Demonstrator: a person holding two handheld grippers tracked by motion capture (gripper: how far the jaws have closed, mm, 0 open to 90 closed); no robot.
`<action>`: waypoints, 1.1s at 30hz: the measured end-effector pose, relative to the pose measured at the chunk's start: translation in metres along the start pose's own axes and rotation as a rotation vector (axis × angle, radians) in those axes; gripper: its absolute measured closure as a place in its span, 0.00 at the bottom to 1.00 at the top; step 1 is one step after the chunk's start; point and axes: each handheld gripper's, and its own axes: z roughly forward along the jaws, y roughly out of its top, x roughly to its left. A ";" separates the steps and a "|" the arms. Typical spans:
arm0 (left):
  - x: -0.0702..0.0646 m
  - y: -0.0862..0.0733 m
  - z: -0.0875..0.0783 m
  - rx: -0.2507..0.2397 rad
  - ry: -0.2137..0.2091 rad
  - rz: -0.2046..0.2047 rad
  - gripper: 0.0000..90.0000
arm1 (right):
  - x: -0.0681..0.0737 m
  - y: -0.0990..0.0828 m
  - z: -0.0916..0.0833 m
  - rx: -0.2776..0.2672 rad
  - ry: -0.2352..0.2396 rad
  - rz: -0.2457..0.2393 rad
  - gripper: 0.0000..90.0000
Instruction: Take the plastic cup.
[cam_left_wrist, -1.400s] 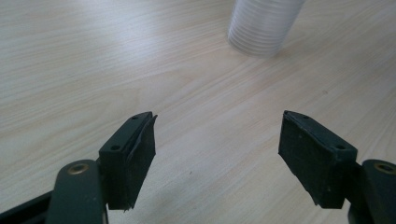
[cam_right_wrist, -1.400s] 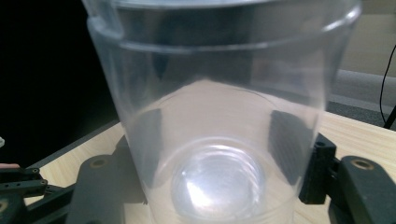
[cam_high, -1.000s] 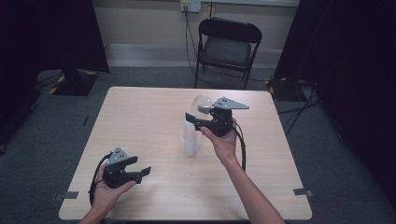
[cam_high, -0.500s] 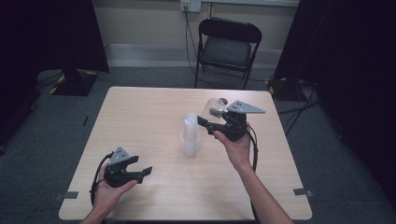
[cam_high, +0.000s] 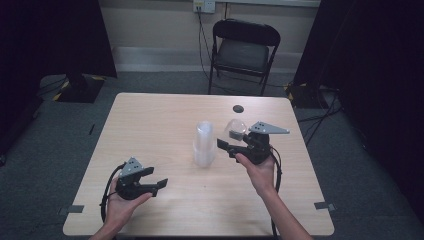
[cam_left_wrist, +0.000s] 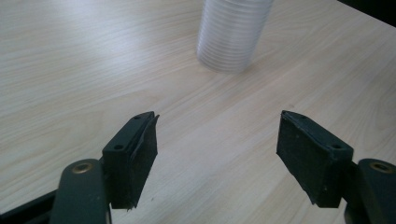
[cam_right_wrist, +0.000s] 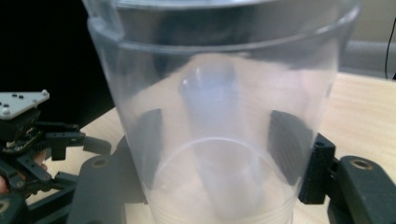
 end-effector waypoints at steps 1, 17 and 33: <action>-0.002 0.001 0.001 0.002 0.001 0.020 0.32 | 0.000 -0.002 0.000 0.002 0.003 0.004 0.41; -0.026 0.031 0.019 -0.069 -0.049 0.082 0.43 | 0.003 -0.024 -0.004 0.039 0.053 0.071 0.41; -0.070 0.057 0.058 -0.127 -0.168 0.149 0.62 | 0.006 -0.039 -0.013 0.030 0.125 0.187 0.42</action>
